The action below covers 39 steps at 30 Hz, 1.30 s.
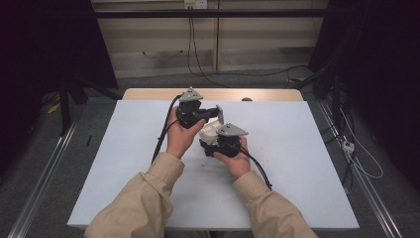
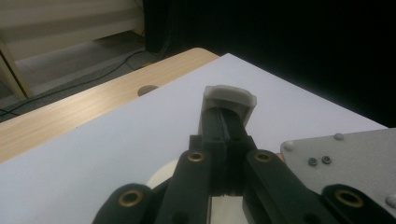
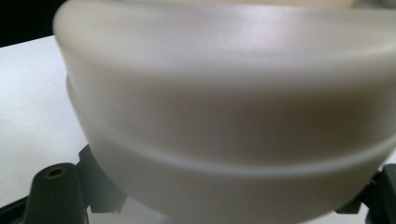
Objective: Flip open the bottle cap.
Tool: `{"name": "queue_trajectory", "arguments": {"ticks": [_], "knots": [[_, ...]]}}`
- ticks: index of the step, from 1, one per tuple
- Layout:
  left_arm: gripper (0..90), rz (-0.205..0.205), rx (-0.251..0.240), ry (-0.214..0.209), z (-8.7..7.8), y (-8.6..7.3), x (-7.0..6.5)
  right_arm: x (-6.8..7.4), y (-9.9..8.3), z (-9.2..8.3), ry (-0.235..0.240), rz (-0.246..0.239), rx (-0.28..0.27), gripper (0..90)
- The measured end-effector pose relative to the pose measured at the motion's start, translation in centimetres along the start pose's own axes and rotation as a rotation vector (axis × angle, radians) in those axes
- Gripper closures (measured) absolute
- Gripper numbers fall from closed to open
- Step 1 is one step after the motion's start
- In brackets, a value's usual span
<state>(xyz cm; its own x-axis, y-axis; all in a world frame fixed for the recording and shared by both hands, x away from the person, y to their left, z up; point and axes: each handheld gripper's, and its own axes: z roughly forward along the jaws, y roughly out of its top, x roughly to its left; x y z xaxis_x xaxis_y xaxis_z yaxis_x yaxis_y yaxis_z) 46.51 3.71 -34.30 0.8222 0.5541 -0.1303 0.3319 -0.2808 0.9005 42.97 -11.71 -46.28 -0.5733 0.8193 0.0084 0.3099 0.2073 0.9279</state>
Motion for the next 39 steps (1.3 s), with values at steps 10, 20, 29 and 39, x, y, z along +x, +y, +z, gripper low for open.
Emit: {"name": "queue_trajectory", "arguments": {"ticks": [10, 20, 29, 39], "knots": [[90.0, -0.002, 0.001, -0.009, 0.5, 0.2, 0.0, 0.0, 0.0, 0.0, -0.001, -0.001, 0.000, 18.7], [90.0, -0.001, -0.008, -0.014, 0.7, 0.5, 0.0, 0.0, 0.0, 0.0, -0.001, -0.001, 0.000, 18.6], [90.0, 0.005, -0.008, -0.022, 1.1, 0.6, 0.0, 0.0, 0.0, 0.0, -0.001, -0.003, 0.000, 18.6], [90.0, 0.004, -0.005, -0.026, 1.6, 0.7, 0.1, 0.0, 0.0, 0.0, -0.001, -0.001, 0.001, 18.7]]}}
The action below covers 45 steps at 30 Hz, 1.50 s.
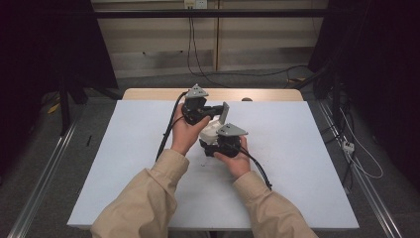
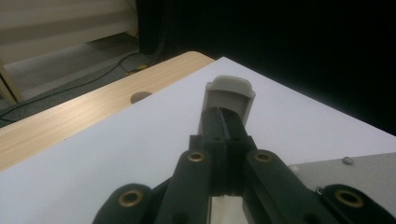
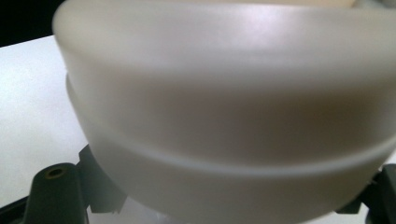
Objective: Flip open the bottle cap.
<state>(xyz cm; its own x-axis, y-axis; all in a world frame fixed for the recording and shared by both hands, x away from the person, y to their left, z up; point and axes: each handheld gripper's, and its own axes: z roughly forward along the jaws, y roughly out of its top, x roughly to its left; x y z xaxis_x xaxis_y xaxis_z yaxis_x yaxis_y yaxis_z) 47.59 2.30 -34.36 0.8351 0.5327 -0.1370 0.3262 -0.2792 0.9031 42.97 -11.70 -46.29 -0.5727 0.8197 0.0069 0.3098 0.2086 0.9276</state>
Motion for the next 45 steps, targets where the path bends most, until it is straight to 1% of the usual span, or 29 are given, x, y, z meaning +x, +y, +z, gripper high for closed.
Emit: {"name": "queue_trajectory", "arguments": {"ticks": [9, 16, 27, 35, 38, 43, 44, 45], "knots": [[90.0, -0.010, -0.011, -0.003, 0.4, 0.0, 0.2, 0.0, 0.0, 0.0, 0.000, 0.000, 0.001, 18.6], [90.0, 0.001, -0.007, -0.010, 0.8, 0.1, 0.3, 0.0, 0.0, 0.0, 0.002, 0.003, 0.002, 18.7], [90.0, -0.010, -0.002, -0.022, 1.5, 0.1, 0.4, 0.0, 0.0, 0.0, 0.002, 0.008, 0.003, 18.6], [90.0, -0.010, 0.010, -0.031, 2.0, 0.2, 0.5, 0.0, 0.0, 0.0, 0.003, 0.011, 0.006, 18.6], [90.0, -0.001, 0.015, -0.031, 2.1, 0.2, 0.5, -0.1, 0.0, 0.0, 0.005, 0.013, 0.005, 18.6], [90.0, -0.006, 0.030, -0.031, 2.4, 0.1, 0.7, -0.1, 0.0, 0.0, 0.005, 0.013, 0.005, 18.6], [90.0, -0.012, 0.027, -0.032, 2.5, 0.1, 0.7, -0.1, 0.0, 0.0, 0.005, 0.014, 0.005, 18.7], [90.0, -0.010, 0.028, -0.031, 2.5, 0.0, 0.8, -0.1, 0.0, 0.0, 0.005, 0.014, 0.005, 18.7]]}}
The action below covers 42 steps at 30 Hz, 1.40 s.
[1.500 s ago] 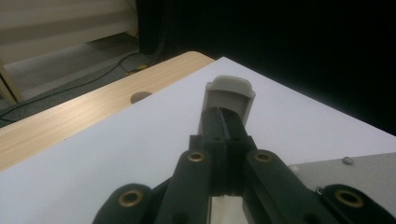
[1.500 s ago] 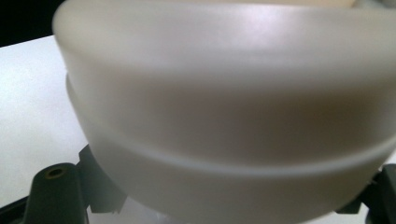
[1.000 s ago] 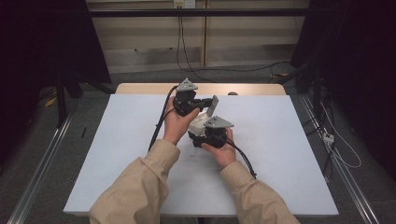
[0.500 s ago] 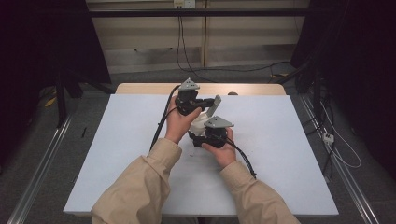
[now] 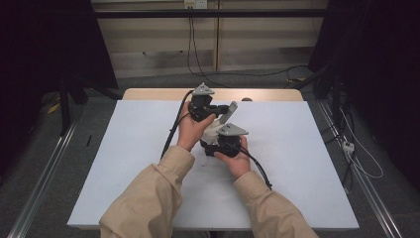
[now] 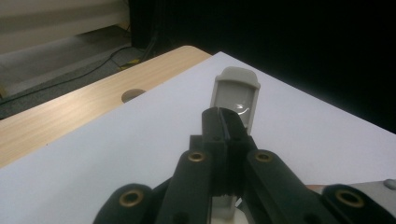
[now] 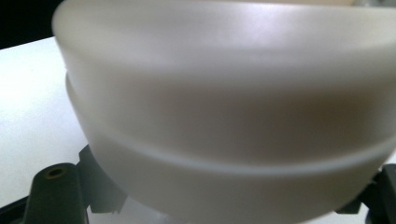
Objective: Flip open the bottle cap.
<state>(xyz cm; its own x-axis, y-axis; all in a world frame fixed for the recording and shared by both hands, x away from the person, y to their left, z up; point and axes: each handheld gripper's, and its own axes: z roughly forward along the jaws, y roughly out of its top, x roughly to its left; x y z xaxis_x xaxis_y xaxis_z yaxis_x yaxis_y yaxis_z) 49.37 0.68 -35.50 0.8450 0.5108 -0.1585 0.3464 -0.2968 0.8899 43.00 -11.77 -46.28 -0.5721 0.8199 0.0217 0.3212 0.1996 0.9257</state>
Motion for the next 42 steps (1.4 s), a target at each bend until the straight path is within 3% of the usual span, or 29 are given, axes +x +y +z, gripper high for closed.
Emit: {"name": "queue_trajectory", "arguments": {"ticks": [42], "knots": [[90.0, 0.012, 0.039, -0.005, 0.95, -0.52, 0.09, 0.00, 0.00, 0.00, 0.001, 0.002, 0.001, 18.7]]}}
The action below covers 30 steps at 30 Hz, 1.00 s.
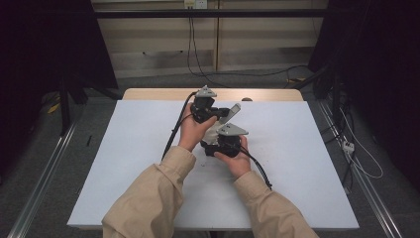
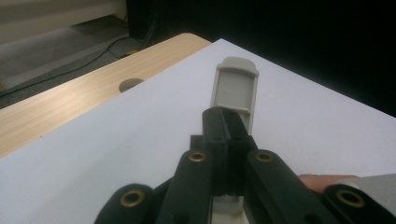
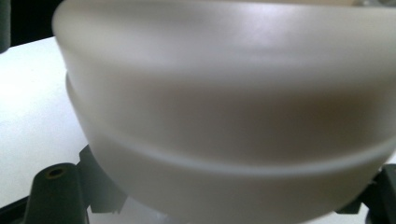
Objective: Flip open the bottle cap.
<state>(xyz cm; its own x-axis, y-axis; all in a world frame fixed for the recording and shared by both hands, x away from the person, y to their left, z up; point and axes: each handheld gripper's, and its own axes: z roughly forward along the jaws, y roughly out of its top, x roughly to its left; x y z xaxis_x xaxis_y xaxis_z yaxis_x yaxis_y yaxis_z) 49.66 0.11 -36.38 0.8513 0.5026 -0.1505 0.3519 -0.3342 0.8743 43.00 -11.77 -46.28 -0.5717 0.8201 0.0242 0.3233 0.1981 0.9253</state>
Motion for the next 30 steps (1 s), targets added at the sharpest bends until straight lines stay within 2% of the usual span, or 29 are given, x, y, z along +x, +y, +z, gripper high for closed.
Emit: {"name": "queue_trajectory", "arguments": {"ticks": [18, 25, 30], "knots": [[90.0, 0.006, 0.018, -0.012, 0.54, -0.40, 0.15, 0.05, 0.00, -0.01, 0.000, -0.005, 0.001, 18.7], [90.0, -0.009, 0.021, -0.029, 0.67, -0.53, 0.20, 0.02, -0.01, -0.03, 0.000, -0.002, 0.001, 18.7], [90.0, -0.015, 0.030, -0.021, 0.31, -0.54, 0.25, 0.07, 0.00, -0.01, -0.002, -0.005, 0.002, 18.6]]}}
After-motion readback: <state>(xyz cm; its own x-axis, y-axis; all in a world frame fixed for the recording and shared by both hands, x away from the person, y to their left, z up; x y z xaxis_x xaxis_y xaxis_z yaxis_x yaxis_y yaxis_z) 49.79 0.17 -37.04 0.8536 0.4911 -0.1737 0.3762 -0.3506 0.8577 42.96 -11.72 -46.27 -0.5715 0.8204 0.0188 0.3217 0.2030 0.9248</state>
